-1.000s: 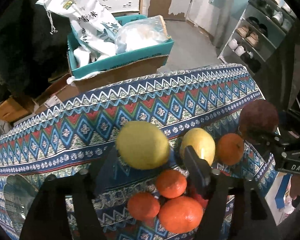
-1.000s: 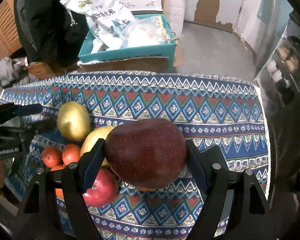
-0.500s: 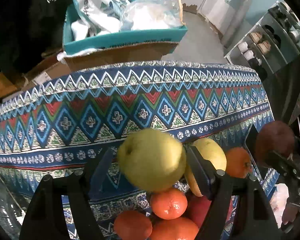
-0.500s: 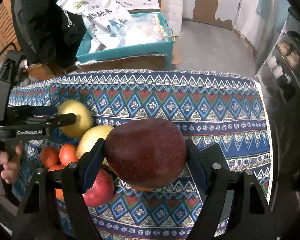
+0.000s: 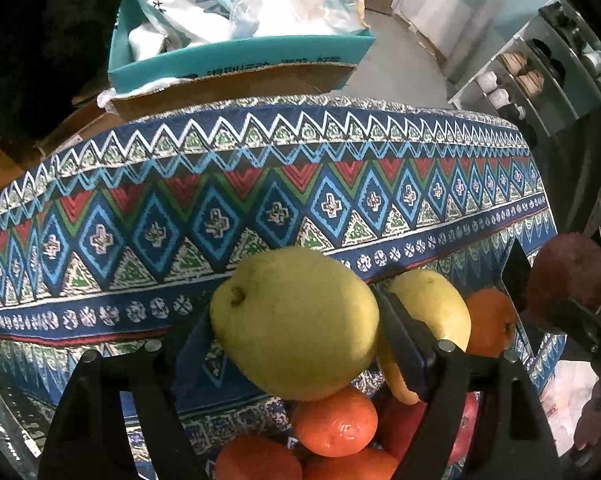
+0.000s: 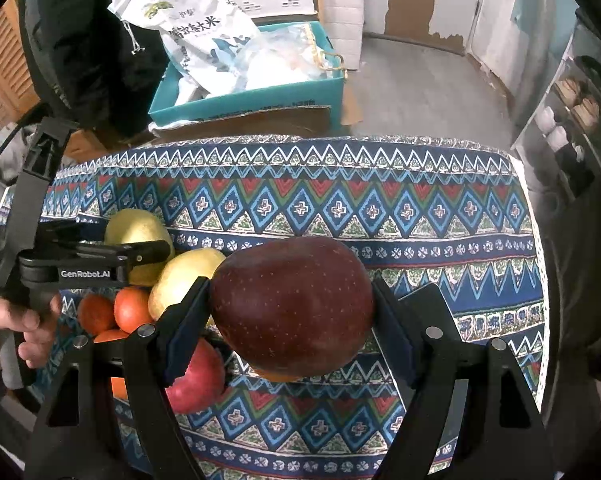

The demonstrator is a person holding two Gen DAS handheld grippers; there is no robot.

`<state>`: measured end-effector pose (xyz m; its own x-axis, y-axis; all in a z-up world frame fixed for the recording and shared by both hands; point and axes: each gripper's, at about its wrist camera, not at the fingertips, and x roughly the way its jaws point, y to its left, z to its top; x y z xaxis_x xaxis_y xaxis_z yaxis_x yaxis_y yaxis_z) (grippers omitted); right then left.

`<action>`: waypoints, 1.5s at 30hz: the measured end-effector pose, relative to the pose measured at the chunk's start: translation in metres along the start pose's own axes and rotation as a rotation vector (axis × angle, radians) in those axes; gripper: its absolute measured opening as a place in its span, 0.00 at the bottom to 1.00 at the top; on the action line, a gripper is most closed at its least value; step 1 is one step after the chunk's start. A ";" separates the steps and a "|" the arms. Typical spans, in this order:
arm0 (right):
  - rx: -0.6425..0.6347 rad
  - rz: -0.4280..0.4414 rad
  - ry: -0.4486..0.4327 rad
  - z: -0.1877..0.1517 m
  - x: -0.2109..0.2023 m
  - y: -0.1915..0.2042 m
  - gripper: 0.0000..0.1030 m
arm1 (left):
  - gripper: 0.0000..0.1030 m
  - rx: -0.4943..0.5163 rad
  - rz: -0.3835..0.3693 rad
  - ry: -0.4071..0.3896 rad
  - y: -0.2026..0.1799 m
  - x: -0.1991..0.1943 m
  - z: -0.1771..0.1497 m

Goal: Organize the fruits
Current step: 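Lift the pear with the left tool while the right tool lifts the red apple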

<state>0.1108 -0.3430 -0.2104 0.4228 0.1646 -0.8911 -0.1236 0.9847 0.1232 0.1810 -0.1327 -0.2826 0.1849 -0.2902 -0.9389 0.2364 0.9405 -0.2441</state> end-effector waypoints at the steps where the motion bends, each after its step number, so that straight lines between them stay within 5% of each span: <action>1: 0.001 0.000 0.000 0.000 0.000 0.000 0.76 | 0.77 0.001 -0.003 0.006 -0.001 0.002 -0.001; 9: -0.003 -0.003 0.002 -0.002 0.000 -0.001 0.76 | 0.74 0.003 -0.031 -0.012 0.000 0.001 -0.002; 18: -0.012 -0.014 -0.027 -0.002 -0.007 0.001 0.76 | 0.74 0.025 0.035 -0.103 0.005 -0.026 -0.005; 45: -0.055 0.012 -0.247 0.016 -0.109 0.046 0.76 | 0.74 0.174 0.118 -0.426 -0.023 -0.200 -0.059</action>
<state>0.0740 -0.3150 -0.1006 0.6265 0.1925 -0.7553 -0.1763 0.9789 0.1033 0.0823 -0.0862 -0.1034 0.5860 -0.2639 -0.7661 0.3395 0.9385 -0.0636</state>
